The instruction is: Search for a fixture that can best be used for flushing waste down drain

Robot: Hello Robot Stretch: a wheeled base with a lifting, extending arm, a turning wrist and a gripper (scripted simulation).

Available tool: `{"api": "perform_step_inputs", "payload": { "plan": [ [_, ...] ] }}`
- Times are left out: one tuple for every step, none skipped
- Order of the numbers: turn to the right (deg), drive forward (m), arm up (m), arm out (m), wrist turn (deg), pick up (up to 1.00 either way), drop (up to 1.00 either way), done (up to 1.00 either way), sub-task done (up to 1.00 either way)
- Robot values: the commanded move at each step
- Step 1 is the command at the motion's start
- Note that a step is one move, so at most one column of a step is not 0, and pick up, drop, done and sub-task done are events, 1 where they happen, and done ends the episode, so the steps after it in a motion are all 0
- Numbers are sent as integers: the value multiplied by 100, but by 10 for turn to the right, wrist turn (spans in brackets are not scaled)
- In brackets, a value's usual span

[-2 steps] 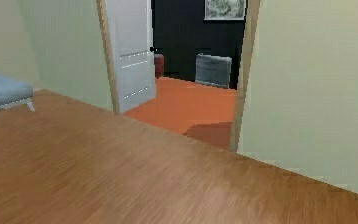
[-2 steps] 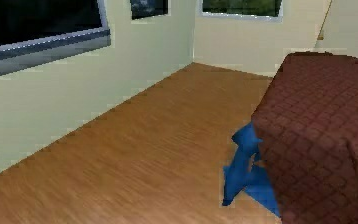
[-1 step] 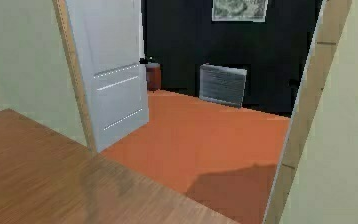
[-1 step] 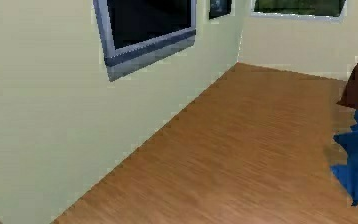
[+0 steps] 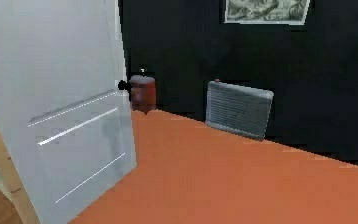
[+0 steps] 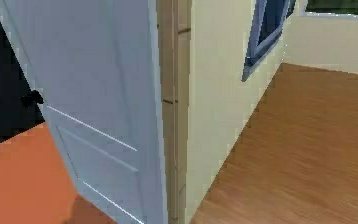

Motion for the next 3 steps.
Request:
{"api": "perform_step_inputs", "payload": {
  "plan": [
    [300,0,0,0,0,0,0,0,0],
    [0,100,0,0,0,0,0,0,0],
    [60,0,0,0,0,0,0,0,0]
  ]
}}
